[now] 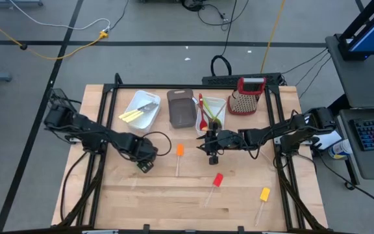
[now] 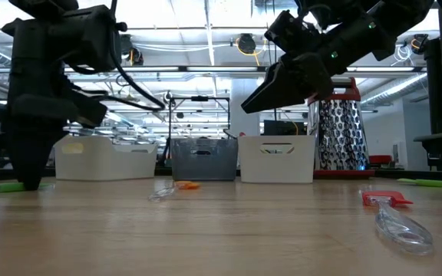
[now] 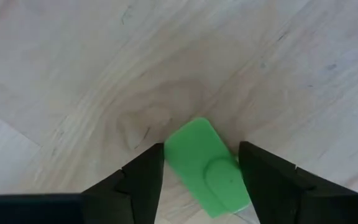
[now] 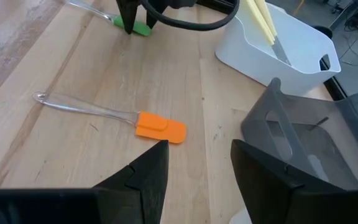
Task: Pick & Place Kitchen Items
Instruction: Put the left green spatula into the black bin
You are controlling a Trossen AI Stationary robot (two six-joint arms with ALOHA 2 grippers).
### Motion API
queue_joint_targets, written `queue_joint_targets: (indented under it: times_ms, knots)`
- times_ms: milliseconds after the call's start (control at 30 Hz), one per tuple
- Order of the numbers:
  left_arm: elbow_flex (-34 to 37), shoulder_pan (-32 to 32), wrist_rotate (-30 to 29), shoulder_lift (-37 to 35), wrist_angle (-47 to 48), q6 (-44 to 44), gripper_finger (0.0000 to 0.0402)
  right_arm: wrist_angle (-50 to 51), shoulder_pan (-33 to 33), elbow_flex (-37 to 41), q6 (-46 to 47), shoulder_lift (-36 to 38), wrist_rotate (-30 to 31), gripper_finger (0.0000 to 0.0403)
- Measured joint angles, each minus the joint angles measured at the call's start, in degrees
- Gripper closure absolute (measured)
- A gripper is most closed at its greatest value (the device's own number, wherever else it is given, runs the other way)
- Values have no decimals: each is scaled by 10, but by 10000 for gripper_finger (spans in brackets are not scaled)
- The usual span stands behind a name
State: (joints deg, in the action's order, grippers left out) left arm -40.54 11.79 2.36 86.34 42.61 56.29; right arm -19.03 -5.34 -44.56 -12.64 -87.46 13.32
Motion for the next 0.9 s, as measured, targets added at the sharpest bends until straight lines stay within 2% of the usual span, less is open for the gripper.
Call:
queue_joint_targets:
  times_ms: [167, 533, 767, 900]
  knots:
    - [1, 0, 5, 5, -12, 0, 231, -9, 0, 0, 0, 0, 0, 236]
    - [2, -6, 8, -4, -24, 2, 387, -23, 0, 0, 0, 0, 0, 236]
    - [-2, -12, -12, -38, -52, -9, 384, -30, 0, 0, 0, 0, 0, 236]
    - [-1, -16, -29, -57, -78, -27, 396, -31, 0, 0, 0, 0, 0, 236]
